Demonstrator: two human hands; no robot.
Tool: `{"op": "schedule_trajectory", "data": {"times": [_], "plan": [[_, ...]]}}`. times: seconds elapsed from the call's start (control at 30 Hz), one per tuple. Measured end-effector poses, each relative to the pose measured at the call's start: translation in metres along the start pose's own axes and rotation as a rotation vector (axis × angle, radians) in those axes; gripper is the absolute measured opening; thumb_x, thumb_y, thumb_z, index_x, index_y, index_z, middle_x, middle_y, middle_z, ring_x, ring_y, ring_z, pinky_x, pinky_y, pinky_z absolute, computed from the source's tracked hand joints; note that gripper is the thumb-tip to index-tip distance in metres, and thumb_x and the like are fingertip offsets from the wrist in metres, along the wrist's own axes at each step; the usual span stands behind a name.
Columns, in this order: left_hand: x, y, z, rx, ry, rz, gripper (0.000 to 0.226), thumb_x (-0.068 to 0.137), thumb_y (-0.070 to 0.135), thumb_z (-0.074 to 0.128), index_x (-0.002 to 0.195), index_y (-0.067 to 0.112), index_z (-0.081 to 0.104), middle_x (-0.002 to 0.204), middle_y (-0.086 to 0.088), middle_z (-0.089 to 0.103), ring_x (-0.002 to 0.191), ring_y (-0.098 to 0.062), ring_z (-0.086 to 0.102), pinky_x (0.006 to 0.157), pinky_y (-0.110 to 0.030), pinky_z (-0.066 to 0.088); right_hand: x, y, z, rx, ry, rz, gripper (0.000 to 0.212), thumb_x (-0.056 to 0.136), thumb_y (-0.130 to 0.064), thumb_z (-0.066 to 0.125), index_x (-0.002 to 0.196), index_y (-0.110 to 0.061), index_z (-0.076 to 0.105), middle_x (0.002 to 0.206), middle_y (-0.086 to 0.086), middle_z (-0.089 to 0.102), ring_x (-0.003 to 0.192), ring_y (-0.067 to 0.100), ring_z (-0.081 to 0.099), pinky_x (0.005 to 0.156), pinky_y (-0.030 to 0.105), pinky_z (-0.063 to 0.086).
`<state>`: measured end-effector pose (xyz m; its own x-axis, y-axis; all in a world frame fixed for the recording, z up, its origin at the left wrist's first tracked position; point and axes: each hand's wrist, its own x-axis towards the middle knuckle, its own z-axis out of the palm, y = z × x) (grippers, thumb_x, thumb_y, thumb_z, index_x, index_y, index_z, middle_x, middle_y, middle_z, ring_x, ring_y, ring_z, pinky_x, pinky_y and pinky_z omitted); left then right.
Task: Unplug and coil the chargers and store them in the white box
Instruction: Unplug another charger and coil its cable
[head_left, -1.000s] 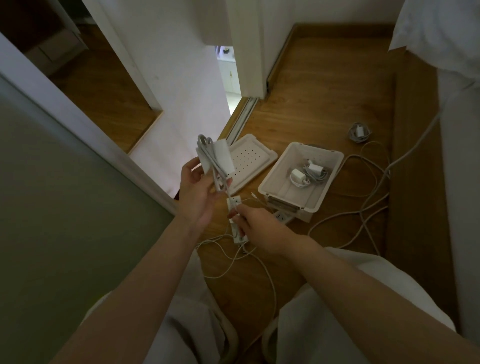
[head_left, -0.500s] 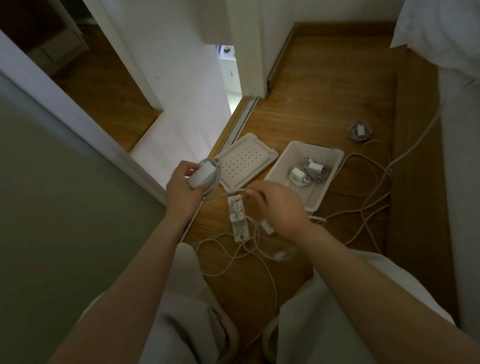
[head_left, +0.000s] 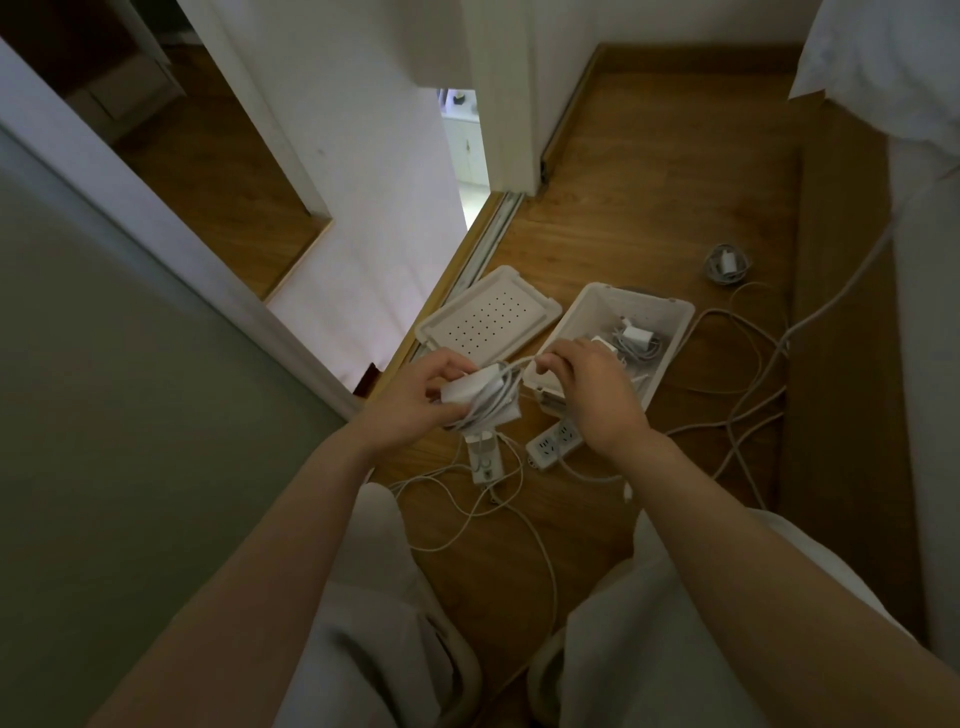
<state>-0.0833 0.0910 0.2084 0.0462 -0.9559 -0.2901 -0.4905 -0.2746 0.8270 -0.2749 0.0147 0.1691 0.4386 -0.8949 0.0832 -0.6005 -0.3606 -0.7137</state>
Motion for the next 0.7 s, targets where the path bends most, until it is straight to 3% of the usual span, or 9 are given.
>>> {"op": "schedule_trajectory", "data": {"times": [0.1, 0.17, 0.27, 0.37, 0.47, 0.57, 0.7], "plan": [[-0.001, 0.004, -0.002, -0.130, -0.026, -0.023, 0.037, 0.083, -0.001, 0.063, 0.117, 0.015, 0.057, 0.116, -0.003, 0.060, 0.102, -0.015, 0.063, 0.075, -0.026, 0.057, 0.001, 0.001, 0.003, 0.053, -0.010, 0.005, 0.029, 0.098, -0.033, 0.037, 0.089, -0.022, 0.061, 0.077, -0.014, 0.045, 0.084, 0.013, 0.045, 0.072, 0.028, 0.033], [-0.002, 0.007, -0.001, -0.228, -0.052, -0.031, 0.040, 0.086, -0.002, 0.060, 0.122, 0.014, 0.056, 0.120, -0.003, 0.060, 0.105, -0.019, 0.064, 0.081, -0.032, 0.056, -0.001, 0.001, 0.003, 0.083, -0.023, 0.007, 0.028, 0.099, -0.031, 0.037, 0.085, -0.020, 0.059, 0.078, -0.007, 0.051, 0.079, 0.018, 0.049, 0.070, 0.032, 0.040], [-0.002, 0.011, 0.005, -0.484, -0.092, -0.039, 0.041, 0.090, -0.001, 0.053, 0.128, 0.012, 0.051, 0.126, -0.012, 0.057, 0.113, -0.029, 0.059, 0.088, -0.042, 0.054, -0.009, -0.007, 0.005, 0.071, -0.114, -0.006, 0.018, 0.096, -0.011, 0.040, 0.082, -0.017, 0.050, 0.070, -0.003, 0.052, 0.063, 0.015, 0.050, 0.059, 0.029, 0.044], [0.002, 0.014, 0.012, -0.657, -0.088, -0.039, 0.045, 0.091, -0.001, 0.050, 0.134, 0.010, 0.045, 0.131, -0.015, 0.054, 0.118, -0.032, 0.055, 0.092, -0.047, 0.051, -0.016, -0.014, 0.014, 0.023, -0.251, 0.012, 0.017, 0.096, -0.010, 0.040, 0.110, -0.014, 0.049, 0.084, 0.000, 0.055, 0.073, 0.016, 0.052, 0.063, 0.029, 0.041], [0.005, 0.017, 0.016, -0.725, 0.052, -0.064, 0.044, 0.092, 0.000, 0.051, 0.134, 0.010, 0.045, 0.131, -0.015, 0.055, 0.120, -0.032, 0.054, 0.091, -0.045, 0.052, -0.021, -0.014, 0.027, -0.018, -0.388, 0.031, 0.024, 0.095, -0.008, 0.043, 0.119, -0.013, 0.045, 0.102, 0.006, 0.061, 0.081, 0.014, 0.053, 0.067, 0.025, 0.040], [0.009, 0.016, 0.021, -0.733, 0.196, -0.098, 0.042, 0.091, 0.002, 0.054, 0.131, 0.014, 0.048, 0.128, -0.013, 0.056, 0.117, -0.030, 0.056, 0.093, -0.051, 0.050, -0.025, -0.017, 0.034, -0.021, -0.422, 0.019, 0.023, 0.098, -0.014, 0.039, 0.120, -0.015, 0.045, 0.102, 0.007, 0.063, 0.081, 0.017, 0.057, 0.066, 0.026, 0.040], [0.012, 0.015, 0.034, -0.923, 0.272, -0.182, 0.044, 0.092, 0.002, 0.052, 0.134, 0.012, 0.045, 0.127, -0.017, 0.057, 0.115, -0.033, 0.057, 0.092, -0.052, 0.047, -0.029, -0.028, 0.038, -0.004, -0.451, -0.002, 0.019, 0.099, -0.020, 0.039, 0.116, -0.015, 0.046, 0.099, 0.009, 0.064, 0.085, 0.023, 0.061, 0.076, 0.039, 0.051]]}}
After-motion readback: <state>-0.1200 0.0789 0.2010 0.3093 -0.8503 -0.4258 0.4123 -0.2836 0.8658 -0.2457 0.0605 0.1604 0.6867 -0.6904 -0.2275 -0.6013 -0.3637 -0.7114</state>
